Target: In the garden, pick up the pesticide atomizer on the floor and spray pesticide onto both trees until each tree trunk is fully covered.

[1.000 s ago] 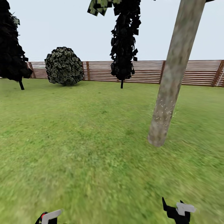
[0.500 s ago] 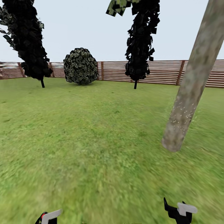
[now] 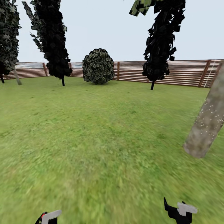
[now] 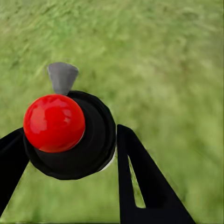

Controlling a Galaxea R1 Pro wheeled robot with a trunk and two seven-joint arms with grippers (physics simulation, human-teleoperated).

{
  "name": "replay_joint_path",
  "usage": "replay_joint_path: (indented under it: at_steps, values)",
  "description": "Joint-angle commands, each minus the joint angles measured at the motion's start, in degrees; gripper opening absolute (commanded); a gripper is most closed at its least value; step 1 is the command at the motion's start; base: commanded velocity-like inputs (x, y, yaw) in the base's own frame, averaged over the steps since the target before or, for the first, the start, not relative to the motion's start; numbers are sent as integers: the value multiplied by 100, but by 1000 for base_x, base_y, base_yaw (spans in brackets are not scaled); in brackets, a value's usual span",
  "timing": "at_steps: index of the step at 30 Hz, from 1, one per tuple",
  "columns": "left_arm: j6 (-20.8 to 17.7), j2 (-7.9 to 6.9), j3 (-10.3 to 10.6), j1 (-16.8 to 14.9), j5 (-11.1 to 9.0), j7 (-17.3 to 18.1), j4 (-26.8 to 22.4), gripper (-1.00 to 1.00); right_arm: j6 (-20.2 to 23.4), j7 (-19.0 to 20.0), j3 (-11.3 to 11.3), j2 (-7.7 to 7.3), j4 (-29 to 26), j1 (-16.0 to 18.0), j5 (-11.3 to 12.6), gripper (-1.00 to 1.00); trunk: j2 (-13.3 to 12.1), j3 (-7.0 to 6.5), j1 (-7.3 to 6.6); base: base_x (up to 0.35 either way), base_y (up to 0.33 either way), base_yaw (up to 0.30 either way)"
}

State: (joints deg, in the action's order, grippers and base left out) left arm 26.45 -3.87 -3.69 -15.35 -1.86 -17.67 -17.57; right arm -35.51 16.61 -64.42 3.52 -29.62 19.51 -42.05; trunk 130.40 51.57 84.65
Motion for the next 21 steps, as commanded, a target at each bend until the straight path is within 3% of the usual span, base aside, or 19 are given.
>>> replay_joint_path:
  at_steps: [1,21]
  values:
    - [1,0,0,0,1,0,-1,-100,0,0,0,0,0,0,-2,100,0,0,0,-39,297,279]
    - [1,0,0,0,1,0,-1,-100,0,0,0,0,0,0,1,100,0,75,0,-2,299,273]
